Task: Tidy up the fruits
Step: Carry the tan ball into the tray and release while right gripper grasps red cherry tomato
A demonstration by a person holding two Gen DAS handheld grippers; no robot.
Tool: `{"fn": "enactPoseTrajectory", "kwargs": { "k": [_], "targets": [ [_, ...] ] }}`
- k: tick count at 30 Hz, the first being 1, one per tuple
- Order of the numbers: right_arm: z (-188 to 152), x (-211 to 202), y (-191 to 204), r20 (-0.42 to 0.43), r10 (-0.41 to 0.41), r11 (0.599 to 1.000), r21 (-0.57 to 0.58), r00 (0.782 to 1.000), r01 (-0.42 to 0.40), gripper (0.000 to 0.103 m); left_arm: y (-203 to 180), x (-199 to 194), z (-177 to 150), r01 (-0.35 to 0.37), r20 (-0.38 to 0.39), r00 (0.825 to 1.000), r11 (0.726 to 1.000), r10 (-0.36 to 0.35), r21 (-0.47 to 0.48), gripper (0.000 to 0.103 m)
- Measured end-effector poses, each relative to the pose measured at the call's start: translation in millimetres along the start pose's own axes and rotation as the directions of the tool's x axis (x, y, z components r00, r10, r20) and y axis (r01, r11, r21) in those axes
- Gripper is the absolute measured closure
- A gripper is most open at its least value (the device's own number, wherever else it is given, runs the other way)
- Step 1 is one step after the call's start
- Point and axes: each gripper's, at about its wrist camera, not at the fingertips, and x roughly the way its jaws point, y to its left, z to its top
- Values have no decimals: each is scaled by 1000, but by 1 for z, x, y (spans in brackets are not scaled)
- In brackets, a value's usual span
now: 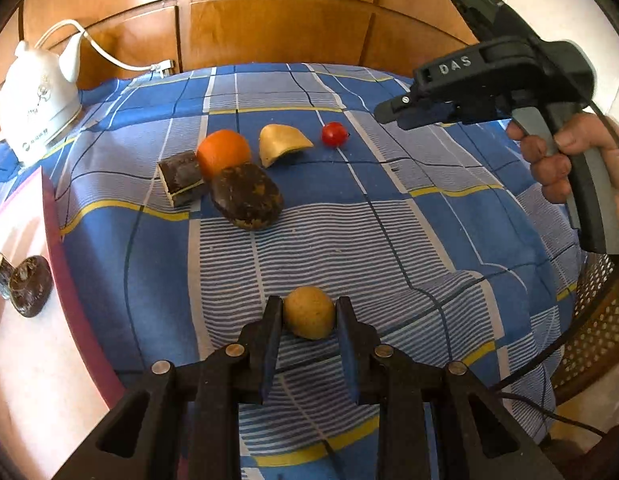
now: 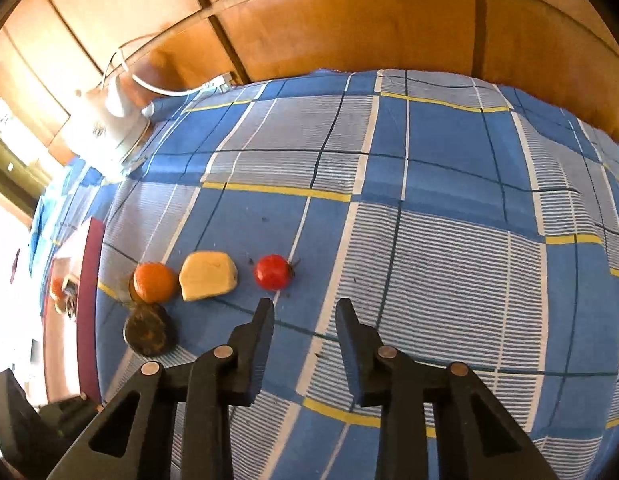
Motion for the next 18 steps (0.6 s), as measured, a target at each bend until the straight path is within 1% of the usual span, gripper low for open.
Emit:
{"fn": "enactPoseTrajectory", "kwargs": {
  "k": [3, 5, 10, 12, 15, 17, 18],
  "targets": [
    [9, 8, 2, -2, 14, 999, 33, 1000, -14, 71, 0, 0, 0, 2, 5, 1000, 1000, -2, -4, 76],
    [15, 17, 6, -14, 38, 998, 57, 999, -37, 71, 1, 0, -1, 7, 7, 1000, 1000, -7, -10, 76],
    [24, 37, 15, -34, 31, 997, 72, 999, -29, 71, 4, -1, -2, 22, 9, 1000, 999, -21, -28, 76],
    [25, 47, 19, -61, 26, 998, 64, 998, -23, 71, 5, -1, -3, 26, 9, 1000, 999, -26, -34, 76],
    [23, 58, 22, -90, -5, 999, 40, 996, 8, 71, 5, -1, -3, 31, 10, 999, 999, -31, -42, 76],
    [20, 59, 25, -88, -17, 1000, 13, 996, 19, 76, 5, 0, -2, 33, 10, 999, 999, -32, -42, 76],
    [20, 57, 26, -87, -16, 1000, 4, 996, 16, 77, 5, 0, -2, 33, 10, 999, 999, -33, -43, 76]
  ]
}}
